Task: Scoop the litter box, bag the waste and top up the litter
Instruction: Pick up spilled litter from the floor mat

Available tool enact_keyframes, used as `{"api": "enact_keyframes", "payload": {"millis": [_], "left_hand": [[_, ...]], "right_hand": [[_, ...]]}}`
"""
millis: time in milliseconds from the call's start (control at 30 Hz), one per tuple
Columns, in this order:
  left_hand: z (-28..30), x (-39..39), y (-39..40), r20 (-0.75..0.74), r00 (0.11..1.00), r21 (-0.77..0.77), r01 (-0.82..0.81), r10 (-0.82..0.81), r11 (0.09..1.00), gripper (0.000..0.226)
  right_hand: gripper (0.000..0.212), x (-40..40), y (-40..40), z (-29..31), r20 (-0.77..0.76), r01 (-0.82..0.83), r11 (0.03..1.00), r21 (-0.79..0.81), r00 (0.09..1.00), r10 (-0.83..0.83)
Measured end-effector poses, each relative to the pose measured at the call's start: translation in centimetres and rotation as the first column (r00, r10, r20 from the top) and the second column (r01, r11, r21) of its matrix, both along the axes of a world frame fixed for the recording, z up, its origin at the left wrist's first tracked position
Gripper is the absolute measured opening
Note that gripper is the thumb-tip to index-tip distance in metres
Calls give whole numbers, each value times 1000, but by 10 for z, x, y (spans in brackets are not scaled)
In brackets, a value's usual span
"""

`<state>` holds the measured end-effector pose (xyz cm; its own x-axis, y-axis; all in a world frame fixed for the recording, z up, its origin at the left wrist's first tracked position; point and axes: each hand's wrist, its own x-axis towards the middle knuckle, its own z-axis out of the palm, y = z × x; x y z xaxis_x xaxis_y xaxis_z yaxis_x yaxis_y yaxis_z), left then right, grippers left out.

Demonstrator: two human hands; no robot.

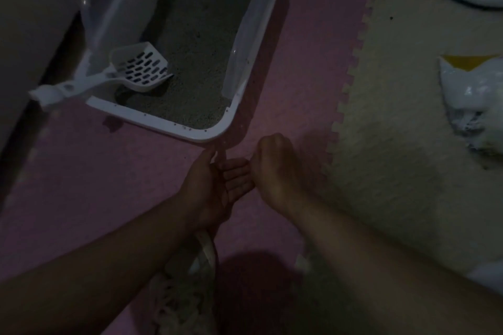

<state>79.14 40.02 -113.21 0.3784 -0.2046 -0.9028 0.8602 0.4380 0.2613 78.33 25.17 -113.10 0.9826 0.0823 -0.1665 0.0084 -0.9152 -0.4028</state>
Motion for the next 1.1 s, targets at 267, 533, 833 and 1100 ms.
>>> {"api": "enact_keyframes", "payload": {"millis": [267,533,833,1100], "left_hand": [[6,2,2,-7,1000,-97,-7,6,995,70],[7,-2,6,-6,997,-120,-74,73,990,68],[6,-5,7,0,999,-102,-38,39,994,65],[4,-6,9,-21,1000,-94,-23,21,995,67]], "right_hand": [[35,-42,28,10,-43,-249,928,278,962,271],[48,-4,-52,-21,58,280,956,-89,960,-275],[22,-3,-37,-36,228,178,979,-97,962,-152],[11,5,-28,-44,244,192,981,-41,954,-176]]}}
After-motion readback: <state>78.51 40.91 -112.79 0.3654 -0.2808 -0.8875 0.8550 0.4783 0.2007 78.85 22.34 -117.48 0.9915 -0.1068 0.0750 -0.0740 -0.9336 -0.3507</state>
